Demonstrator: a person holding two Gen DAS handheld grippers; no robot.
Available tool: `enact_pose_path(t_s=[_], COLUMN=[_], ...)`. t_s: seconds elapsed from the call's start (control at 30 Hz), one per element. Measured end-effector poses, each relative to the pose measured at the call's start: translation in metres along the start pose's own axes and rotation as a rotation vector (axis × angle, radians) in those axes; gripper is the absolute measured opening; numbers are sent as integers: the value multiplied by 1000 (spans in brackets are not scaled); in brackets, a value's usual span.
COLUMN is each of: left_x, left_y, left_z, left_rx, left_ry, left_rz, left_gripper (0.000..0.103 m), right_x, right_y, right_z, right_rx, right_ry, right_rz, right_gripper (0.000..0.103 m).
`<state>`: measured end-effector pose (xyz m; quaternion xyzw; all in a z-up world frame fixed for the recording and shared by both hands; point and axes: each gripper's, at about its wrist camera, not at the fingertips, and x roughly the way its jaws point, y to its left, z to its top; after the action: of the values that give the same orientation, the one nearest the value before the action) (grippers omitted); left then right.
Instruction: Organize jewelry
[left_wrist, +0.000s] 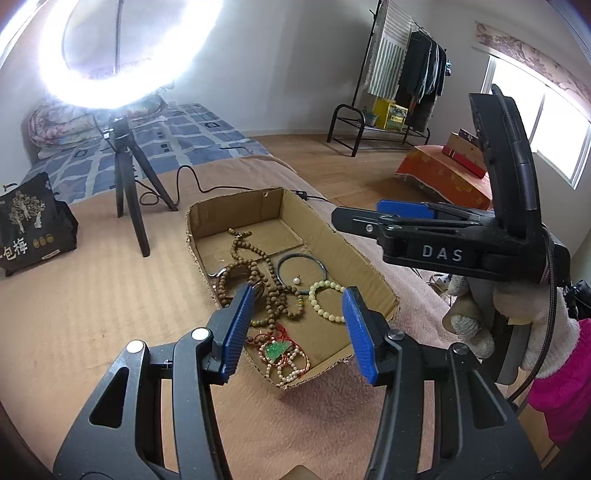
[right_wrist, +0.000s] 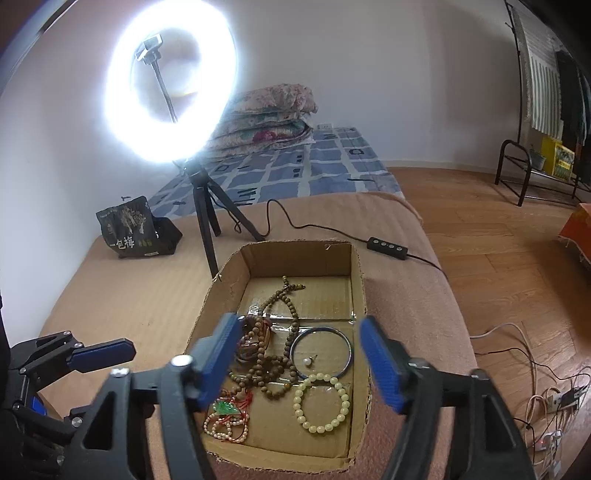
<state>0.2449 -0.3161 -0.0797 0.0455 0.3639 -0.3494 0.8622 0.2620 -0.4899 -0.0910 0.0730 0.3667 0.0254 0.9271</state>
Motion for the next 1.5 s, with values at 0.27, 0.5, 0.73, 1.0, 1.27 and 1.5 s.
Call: enact_pose_path(t_s=[0.27, 0.5, 0.73, 1.0, 1.27, 1.5], left_x=[-23, -53, -84, -118, -148, -167], left_y=[-4, -11, -13, -11, -9, -16], left_z=[-4, -8, -10, -17, -26, -35], left_rx=[27, 45, 51, 41, 17, 30], left_ry=[-21, -53, -99, -144, -188, -221], left_rz=[34, 56, 77, 109, 158, 210], left_gripper=[51, 53, 66, 80, 95, 97], right_x=[-21, -46, -74, -102, -127, -145], right_y=[9, 19, 31, 46, 63, 67], right_z=[0, -1, -4, -10, -18, -26], right_rx=[0, -4, -13, -22, -47, -30], right_ry=[-19, -48, -73, -95, -109, -128], right_rz=[-13, -20, -25, -43, -80, -92], right_gripper=[85, 96, 100, 103, 103, 103])
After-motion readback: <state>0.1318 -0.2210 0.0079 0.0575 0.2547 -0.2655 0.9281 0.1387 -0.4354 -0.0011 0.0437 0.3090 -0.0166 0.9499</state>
